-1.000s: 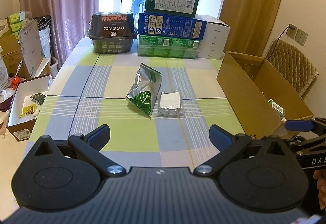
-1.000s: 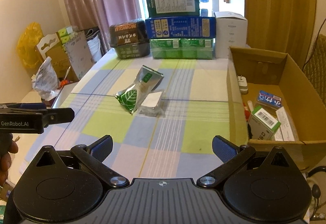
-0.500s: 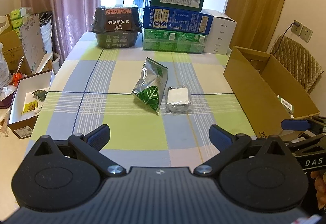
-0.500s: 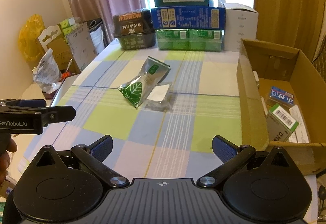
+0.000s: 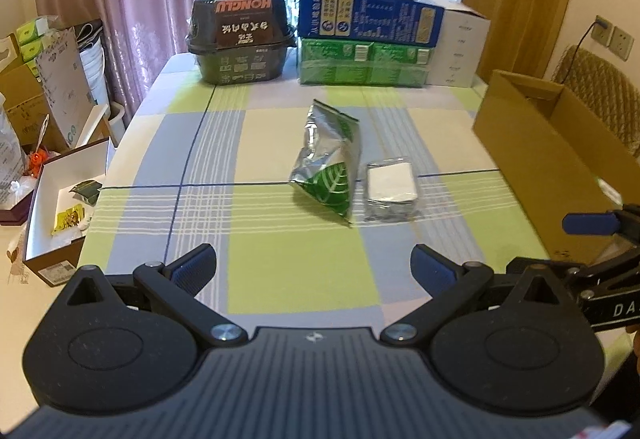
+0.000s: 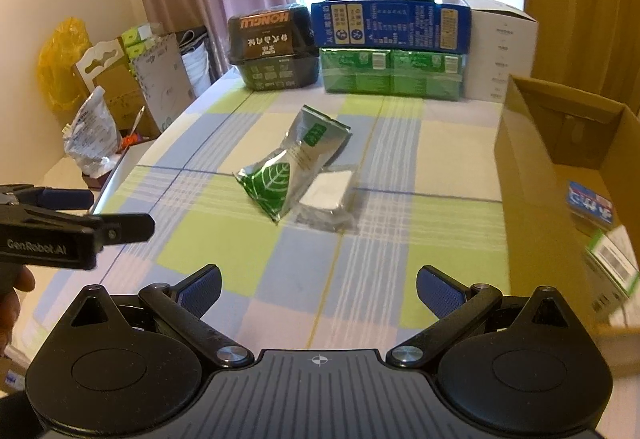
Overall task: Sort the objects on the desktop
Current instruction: 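Lower the left tool onto the foil packet while the right tool approaches the white packet, then grasp the foil packet with the left tool while the right tool grasps the white packet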
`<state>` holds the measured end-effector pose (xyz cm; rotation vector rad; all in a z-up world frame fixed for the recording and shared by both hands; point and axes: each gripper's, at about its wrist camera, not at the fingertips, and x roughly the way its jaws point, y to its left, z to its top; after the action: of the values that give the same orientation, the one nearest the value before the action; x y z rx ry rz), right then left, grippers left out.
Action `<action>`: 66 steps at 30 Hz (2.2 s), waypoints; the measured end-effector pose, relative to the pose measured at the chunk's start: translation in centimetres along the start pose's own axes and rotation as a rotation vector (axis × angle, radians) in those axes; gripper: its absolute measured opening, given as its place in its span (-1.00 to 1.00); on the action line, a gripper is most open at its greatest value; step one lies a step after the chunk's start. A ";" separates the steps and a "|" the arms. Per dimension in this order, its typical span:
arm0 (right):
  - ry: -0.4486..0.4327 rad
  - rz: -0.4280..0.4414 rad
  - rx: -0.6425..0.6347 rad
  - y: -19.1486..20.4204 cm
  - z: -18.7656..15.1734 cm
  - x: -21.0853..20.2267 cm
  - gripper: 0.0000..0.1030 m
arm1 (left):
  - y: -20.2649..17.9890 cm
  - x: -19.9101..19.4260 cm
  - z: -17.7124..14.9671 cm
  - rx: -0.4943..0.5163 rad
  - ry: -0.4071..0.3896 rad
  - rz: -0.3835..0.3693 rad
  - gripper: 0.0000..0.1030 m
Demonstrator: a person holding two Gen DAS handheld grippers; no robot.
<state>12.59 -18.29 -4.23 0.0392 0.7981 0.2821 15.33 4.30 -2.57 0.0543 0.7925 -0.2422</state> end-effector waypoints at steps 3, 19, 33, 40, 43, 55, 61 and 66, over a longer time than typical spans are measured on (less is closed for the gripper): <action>-0.009 -0.007 0.010 0.1 0.4 2.2 0.96 | 0.8 1.9 0.5 -0.012 0.002 0.021 0.97; -0.053 -0.035 0.023 -1.0 1.5 12.8 0.67 | 3.9 11.4 2.7 -0.118 -0.019 0.032 0.97; -0.025 -0.066 0.028 -0.8 2.6 17.8 0.35 | 4.6 14.5 3.1 -0.088 -0.020 0.003 0.97; -0.003 -0.076 0.009 -2.2 3.1 16.7 0.11 | 3.6 15.4 4.5 -0.026 -0.020 -0.064 0.97; -0.002 -0.088 -0.005 -3.2 3.6 15.7 0.11 | 2.7 16.4 5.7 0.050 0.002 -0.092 0.97; 0.022 -0.121 0.041 -8.1 3.5 14.5 0.11 | -0.3 23.6 8.5 0.204 0.164 -0.182 0.70; 0.027 -0.108 0.048 -8.0 3.2 14.4 0.10 | -0.8 24.7 8.8 0.233 0.225 -0.164 0.10; 0.045 -0.082 0.052 -7.5 2.4 13.3 0.10 | -1.3 22.4 7.5 0.267 0.267 -0.169 -0.08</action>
<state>24.87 -21.79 -12.93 0.0485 0.8492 0.1849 35.39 -2.38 -13.19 0.2763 1.0276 -0.5072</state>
